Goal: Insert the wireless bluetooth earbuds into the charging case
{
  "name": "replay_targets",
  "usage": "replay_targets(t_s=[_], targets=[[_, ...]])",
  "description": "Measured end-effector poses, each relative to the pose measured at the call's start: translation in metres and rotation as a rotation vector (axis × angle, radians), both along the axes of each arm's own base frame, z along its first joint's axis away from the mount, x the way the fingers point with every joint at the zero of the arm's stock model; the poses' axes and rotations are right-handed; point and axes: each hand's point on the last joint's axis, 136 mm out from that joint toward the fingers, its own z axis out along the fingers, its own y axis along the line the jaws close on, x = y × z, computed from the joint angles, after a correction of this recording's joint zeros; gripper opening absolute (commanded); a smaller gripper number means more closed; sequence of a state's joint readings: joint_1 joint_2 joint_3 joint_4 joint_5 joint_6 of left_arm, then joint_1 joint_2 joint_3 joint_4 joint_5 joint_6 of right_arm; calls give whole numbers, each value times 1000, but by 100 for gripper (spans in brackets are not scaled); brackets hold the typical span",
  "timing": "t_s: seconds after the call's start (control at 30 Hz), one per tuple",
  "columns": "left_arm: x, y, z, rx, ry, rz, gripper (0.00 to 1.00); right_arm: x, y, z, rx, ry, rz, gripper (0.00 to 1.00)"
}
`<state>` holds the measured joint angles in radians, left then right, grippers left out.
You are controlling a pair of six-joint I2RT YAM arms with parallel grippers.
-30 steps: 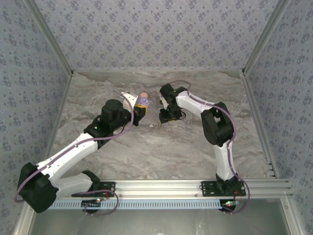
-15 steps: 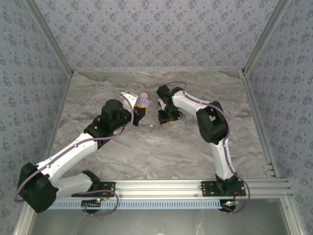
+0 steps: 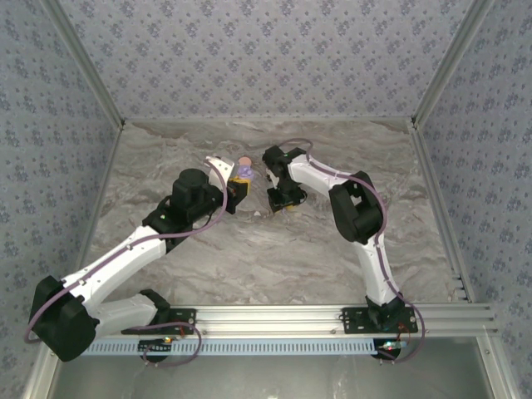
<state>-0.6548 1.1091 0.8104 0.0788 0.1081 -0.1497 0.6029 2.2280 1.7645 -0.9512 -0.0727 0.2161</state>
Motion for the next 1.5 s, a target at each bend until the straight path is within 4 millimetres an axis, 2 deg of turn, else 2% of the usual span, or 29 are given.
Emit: replay_targets(t_s=[0.37, 0.77, 1.13, 1.37, 1.5], targets=[[0, 0, 0, 0, 0, 0, 13, 0, -2, -2, -32, -6, 6, 33], [0, 0, 0, 0, 0, 0, 13, -1, -2, -3, -79, -35, 29, 33], [0, 0, 0, 0, 0, 0, 13, 1, -5, -3, -98, -46, 33, 25], [0, 0, 0, 1, 1, 0, 13, 2, -7, -3, -69, -37, 9, 24], [1, -4, -8, 8, 22, -9, 13, 2, -9, -3, -3, -20, -21, 24]])
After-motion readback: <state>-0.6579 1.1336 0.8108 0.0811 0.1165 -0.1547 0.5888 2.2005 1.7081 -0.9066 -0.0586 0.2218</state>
